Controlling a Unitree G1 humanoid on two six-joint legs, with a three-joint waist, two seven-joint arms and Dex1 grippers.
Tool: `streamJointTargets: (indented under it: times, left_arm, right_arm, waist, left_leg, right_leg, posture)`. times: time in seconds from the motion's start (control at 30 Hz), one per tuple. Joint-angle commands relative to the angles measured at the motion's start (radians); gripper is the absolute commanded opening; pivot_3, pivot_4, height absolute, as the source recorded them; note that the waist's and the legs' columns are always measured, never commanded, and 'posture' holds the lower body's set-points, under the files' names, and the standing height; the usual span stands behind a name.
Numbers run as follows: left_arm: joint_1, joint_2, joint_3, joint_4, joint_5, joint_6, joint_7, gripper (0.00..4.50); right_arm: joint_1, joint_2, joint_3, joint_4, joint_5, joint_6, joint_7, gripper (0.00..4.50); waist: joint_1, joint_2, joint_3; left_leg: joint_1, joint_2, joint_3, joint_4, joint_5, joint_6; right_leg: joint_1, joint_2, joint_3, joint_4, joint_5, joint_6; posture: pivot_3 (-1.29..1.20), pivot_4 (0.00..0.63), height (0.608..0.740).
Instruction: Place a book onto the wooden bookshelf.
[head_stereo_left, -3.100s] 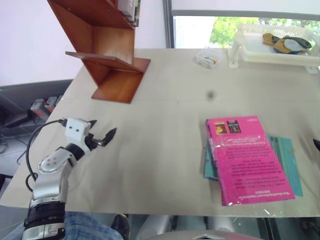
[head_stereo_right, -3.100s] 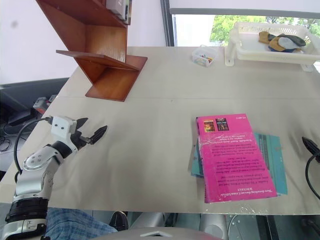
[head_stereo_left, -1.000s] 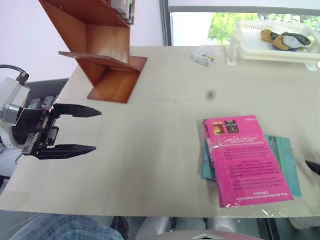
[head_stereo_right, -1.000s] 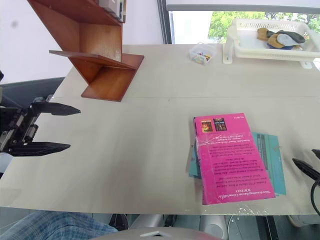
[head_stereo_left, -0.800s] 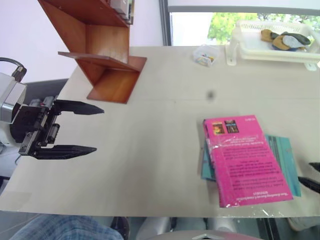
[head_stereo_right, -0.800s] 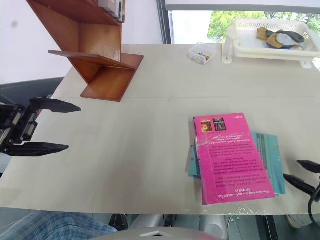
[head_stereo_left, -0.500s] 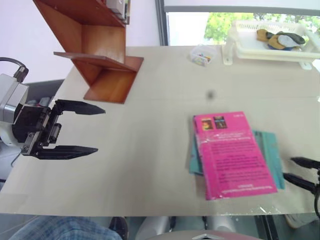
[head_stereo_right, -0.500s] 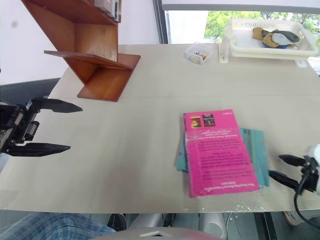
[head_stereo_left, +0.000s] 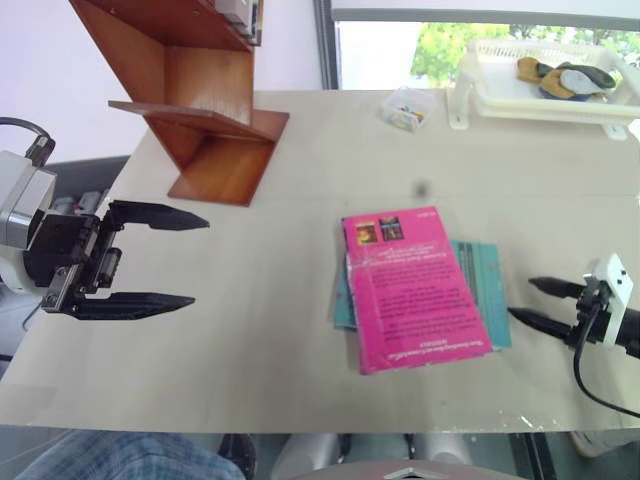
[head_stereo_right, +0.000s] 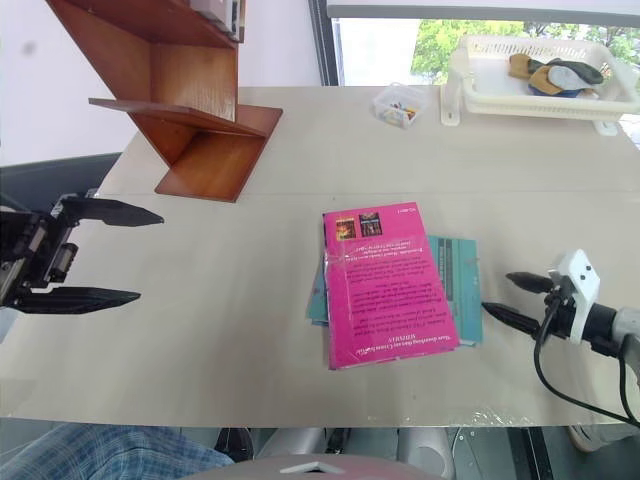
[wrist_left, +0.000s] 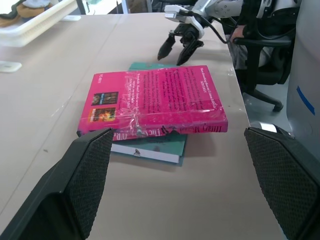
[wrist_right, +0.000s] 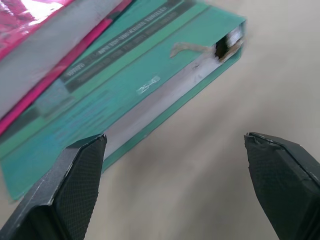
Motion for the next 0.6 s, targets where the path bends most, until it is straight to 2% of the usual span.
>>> streamJointTargets:
  times: [0.03,0.1,0.33,0.47,0.6]
  left_arm:
    - [-0.001,0.017,0.04,0.0,0.002,-0.014,-0.004,4.45]
    - [-0.007,0.017,0.037,0.004,0.005,-0.017,-0.004,4.45]
    - [-0.036,0.015,0.04,0.004,-0.007,-0.002,-0.004,4.45]
    - [-0.028,0.023,0.052,0.007,-0.01,0.005,-0.004,4.45]
    - [-0.031,0.023,0.062,0.01,-0.005,0.016,-0.004,4.45]
  right_arm:
    - [-0.06,-0.021,-0.064,-0.016,0.023,-0.022,-0.018,4.5]
    - [-0.076,-0.031,-0.058,-0.033,0.015,-0.05,0.003,4.5]
    - [-0.012,-0.072,0.085,-0.092,-0.103,-0.239,0.138,4.5]
    - [-0.074,-0.026,0.132,-0.105,-0.073,-0.246,0.135,4.5]
    - [-0.149,0.014,0.23,-0.112,-0.11,-0.26,0.14,4.5]
  waist:
    - [0.0,0.0,0.0]
    - [0.0,0.0,0.0]
    - [-0.001,-0.001,0.0]
    - [-0.007,-0.001,0.001]
    - [-0.007,-0.002,0.002]
  left_leg:
    - [0.0,0.0,0.0,0.0,0.0,0.0]
    - [0.0,0.001,0.0,0.0,0.0,0.0]
    - [0.0,0.002,0.0,0.0,0.0,-0.001]
    - [0.001,0.003,0.002,0.002,0.0,-0.001]
    - [0.002,0.007,0.003,0.002,0.0,-0.003]
  right_leg:
    - [0.0,0.0,0.0,0.0,0.0,0.0]
    - [0.0,0.001,0.0,0.0,0.0,0.0]
    - [0.0,0.003,-0.001,-0.001,0.0,0.0]
    - [0.0,0.004,0.001,0.0,0.001,-0.001]
    - [0.0,0.008,0.002,0.0,0.003,-0.004]
  posture:
    - [0.0,0.15,0.74]
    - [0.0,0.15,0.74]
    - [0.0,0.15,0.74]
    - [0.0,0.15,0.74]
    - [0.0,0.15,0.74]
